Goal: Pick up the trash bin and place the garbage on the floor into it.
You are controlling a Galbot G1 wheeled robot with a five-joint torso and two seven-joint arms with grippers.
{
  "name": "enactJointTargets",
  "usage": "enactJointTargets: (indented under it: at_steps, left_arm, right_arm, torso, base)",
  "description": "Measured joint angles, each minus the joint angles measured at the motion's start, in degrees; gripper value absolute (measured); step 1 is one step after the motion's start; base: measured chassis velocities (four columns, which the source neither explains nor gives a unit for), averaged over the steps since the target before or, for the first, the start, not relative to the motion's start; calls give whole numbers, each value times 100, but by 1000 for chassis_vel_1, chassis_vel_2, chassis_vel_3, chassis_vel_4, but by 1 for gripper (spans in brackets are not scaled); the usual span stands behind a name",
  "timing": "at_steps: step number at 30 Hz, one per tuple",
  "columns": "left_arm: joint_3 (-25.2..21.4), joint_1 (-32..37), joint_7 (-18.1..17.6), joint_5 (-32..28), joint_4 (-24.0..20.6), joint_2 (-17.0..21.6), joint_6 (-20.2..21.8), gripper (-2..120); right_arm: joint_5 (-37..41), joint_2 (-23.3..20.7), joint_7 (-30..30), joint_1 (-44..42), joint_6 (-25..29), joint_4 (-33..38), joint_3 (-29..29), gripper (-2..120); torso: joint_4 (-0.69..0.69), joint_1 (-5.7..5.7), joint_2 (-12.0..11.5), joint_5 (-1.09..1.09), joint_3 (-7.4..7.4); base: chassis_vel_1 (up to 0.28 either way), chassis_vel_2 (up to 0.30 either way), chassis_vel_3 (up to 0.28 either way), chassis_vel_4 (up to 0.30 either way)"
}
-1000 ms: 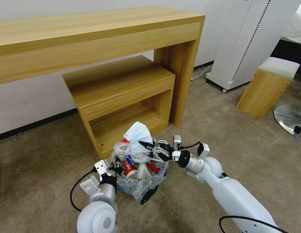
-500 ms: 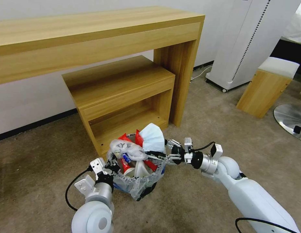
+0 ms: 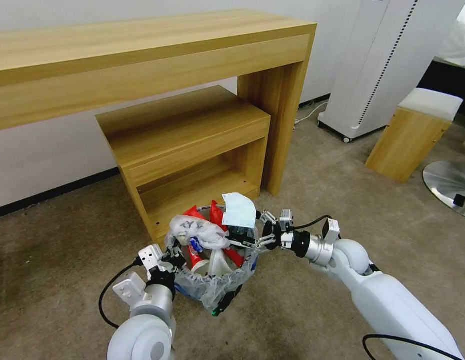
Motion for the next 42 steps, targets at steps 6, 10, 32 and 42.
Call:
enactJointTargets:
  at_steps: [6,10,32,42]
  left_arm:
    - [49,32,3,65,-37,5,5,3]
    - [166,34,9,190,-37,-24,6,3]
    - [127,-200,73,72,74,-35,-54,3]
    - [-474,-454,45,-346,252,232,-16,3]
  right_arm:
    - [174,-125,-146,306,12,-6,-187,100]
    - [391,-389,-478,964,13,-114,-698,100]
    - [549,-586,-1099,2129,-152,-184,-1913,100]
    - [1078,-451,1519,900,438,528,174,100]
  torso:
    - [-1,0,0,1,0]
    - [2,0,0,0,0]
    - [0,0,0,0,1]
    - [-1,0,0,0,0]
  base:
    - [0,0,0,0]
    - [0,0,0,0]
    - [0,0,0,0]
    - [0,0,0,0]
